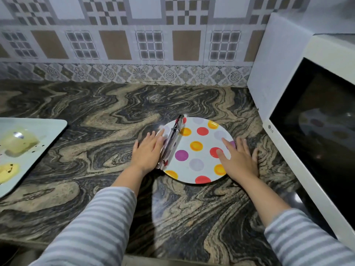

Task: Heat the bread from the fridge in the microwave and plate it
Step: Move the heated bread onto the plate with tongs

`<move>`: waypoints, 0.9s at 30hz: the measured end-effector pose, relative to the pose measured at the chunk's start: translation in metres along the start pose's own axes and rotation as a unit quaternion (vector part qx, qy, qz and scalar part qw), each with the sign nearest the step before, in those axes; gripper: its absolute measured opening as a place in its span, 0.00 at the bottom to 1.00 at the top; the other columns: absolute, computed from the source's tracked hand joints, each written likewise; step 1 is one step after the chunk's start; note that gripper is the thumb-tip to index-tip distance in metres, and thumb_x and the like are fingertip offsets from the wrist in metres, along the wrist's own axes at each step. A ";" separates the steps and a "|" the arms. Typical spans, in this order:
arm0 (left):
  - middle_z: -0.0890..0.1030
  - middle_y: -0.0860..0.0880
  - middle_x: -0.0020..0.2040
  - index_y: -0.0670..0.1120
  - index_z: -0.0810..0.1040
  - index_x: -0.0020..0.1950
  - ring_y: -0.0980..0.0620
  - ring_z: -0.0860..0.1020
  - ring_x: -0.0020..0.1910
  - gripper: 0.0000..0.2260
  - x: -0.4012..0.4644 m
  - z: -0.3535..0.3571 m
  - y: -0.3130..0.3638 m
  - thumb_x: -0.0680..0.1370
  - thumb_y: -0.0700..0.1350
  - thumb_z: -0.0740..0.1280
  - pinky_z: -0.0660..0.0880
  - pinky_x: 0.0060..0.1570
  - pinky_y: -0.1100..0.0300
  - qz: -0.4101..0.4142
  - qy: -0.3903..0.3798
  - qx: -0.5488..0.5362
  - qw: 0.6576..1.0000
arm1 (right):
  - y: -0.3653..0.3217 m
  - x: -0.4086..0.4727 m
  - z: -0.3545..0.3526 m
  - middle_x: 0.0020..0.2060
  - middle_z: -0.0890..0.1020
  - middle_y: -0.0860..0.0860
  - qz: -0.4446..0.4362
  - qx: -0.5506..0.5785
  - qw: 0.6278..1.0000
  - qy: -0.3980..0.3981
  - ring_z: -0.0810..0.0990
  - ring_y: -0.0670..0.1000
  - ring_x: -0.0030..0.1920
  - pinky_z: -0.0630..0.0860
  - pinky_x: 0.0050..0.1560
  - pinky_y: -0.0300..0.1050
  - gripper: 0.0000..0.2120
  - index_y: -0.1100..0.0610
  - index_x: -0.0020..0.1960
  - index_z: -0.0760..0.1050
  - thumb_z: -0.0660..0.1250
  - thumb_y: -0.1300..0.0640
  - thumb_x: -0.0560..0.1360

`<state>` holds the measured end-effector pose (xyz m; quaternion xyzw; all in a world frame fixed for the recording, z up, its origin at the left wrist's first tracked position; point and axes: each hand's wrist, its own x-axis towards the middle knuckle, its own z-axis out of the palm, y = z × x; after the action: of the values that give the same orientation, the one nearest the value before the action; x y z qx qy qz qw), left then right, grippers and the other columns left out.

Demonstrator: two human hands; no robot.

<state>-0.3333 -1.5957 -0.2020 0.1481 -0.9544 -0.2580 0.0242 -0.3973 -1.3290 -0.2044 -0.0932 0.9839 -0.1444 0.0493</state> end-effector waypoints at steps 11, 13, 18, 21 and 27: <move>0.53 0.48 0.79 0.58 0.60 0.76 0.49 0.45 0.78 0.20 -0.009 0.010 0.015 0.84 0.54 0.46 0.40 0.74 0.49 -0.032 -0.003 -0.015 0.999 | -0.020 -0.004 -0.008 0.78 0.52 0.51 0.060 0.198 0.978 -0.013 0.42 0.52 0.78 0.37 0.75 0.53 0.26 0.41 0.73 0.61 0.62 0.46 0.77; 0.56 0.45 0.78 0.57 0.63 0.75 0.47 0.51 0.78 0.19 -0.016 0.008 0.017 0.84 0.52 0.51 0.47 0.74 0.52 -0.048 0.014 -0.089 0.995 | -0.022 -0.009 -0.009 0.76 0.57 0.51 0.060 0.296 0.953 0.006 0.49 0.55 0.77 0.47 0.75 0.50 0.27 0.44 0.73 0.64 0.66 0.50 0.76; 0.65 0.48 0.72 0.46 0.70 0.72 0.56 0.69 0.63 0.19 -0.046 0.000 0.028 0.80 0.42 0.63 0.62 0.59 0.70 -0.044 0.070 -0.301 0.950 | -0.022 -0.032 -0.021 0.68 0.69 0.54 0.065 0.461 0.884 0.029 0.69 0.51 0.67 0.69 0.53 0.41 0.29 0.54 0.73 0.65 0.70 0.62 0.74; 0.71 0.47 0.70 0.47 0.71 0.71 0.50 0.71 0.67 0.22 -0.069 0.001 0.027 0.77 0.38 0.67 0.69 0.67 0.54 -0.074 0.073 -0.391 0.914 | -0.019 -0.056 -0.025 0.61 0.75 0.52 0.078 0.517 0.852 0.029 0.74 0.49 0.60 0.72 0.54 0.43 0.32 0.55 0.73 0.66 0.72 0.65 0.72; 0.73 0.46 0.69 0.48 0.71 0.72 0.49 0.75 0.64 0.24 -0.138 0.004 0.031 0.76 0.39 0.69 0.78 0.53 0.56 -0.121 0.079 -0.432 0.890 | -0.003 -0.116 -0.027 0.54 0.78 0.52 0.075 0.575 0.815 -0.008 0.76 0.50 0.53 0.74 0.48 0.44 0.33 0.58 0.72 0.66 0.72 0.70 0.70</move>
<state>-0.2105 -1.5274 -0.1860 0.2579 -0.7184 -0.6329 0.1299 -0.2868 -1.3018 -0.1691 0.0254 0.7250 -0.6789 0.1128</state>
